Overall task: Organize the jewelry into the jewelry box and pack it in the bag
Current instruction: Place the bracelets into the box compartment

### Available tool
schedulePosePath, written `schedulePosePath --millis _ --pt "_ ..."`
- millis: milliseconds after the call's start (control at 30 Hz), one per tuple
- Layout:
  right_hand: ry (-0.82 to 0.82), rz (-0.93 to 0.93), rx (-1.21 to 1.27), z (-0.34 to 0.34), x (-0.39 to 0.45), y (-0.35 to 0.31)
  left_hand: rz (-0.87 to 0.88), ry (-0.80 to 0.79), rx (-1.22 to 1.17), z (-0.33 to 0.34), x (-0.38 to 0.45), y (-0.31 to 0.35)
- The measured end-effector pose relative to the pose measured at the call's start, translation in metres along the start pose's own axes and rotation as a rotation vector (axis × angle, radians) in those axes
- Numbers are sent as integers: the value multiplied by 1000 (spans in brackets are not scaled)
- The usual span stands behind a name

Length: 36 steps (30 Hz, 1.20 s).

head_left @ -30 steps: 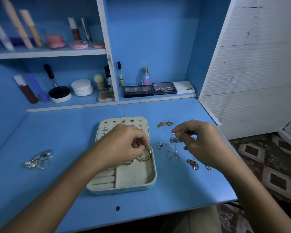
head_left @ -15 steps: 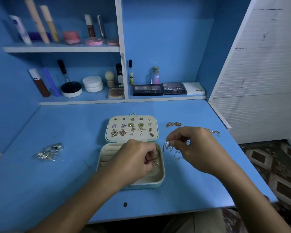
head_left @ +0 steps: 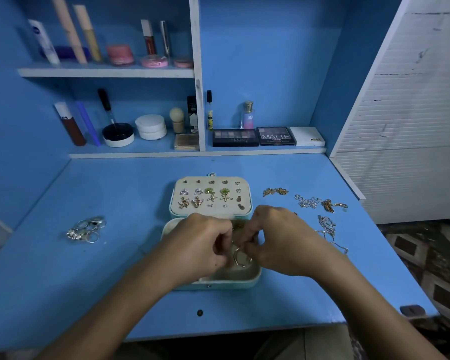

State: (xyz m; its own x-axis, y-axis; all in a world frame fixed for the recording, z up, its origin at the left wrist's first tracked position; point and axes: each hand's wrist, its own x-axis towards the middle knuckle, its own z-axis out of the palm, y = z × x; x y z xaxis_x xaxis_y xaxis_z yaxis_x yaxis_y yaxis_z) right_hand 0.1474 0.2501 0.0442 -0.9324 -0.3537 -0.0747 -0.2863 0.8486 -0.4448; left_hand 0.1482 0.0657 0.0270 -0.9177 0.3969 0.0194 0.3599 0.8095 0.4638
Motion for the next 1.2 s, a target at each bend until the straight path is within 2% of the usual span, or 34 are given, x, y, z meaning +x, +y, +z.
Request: schedulePosePath --millis 333,600,700,800,900,1000,1067,1200 --pt "33 36 -117 10 7 2 1 39 57 9 5 1" --pt "63 12 -25 11 7 9 40 67 23 8 8 -7" --pt "105 -7 63 9 10 15 78 79 -96 -7 10 -16" --pt "184 20 155 6 20 23 57 199 -176 -24 17 -30" --pt "271 60 282 3 35 26 -2 352 -161 -32 29 -54" --pt "339 113 347 2 53 29 -107 441 -172 -34 44 -81" --pt "341 152 367 2 64 30 -178 430 -172 -31 51 -97" --pt "285 245 406 3 79 30 -262 304 -214 -21 60 -116"
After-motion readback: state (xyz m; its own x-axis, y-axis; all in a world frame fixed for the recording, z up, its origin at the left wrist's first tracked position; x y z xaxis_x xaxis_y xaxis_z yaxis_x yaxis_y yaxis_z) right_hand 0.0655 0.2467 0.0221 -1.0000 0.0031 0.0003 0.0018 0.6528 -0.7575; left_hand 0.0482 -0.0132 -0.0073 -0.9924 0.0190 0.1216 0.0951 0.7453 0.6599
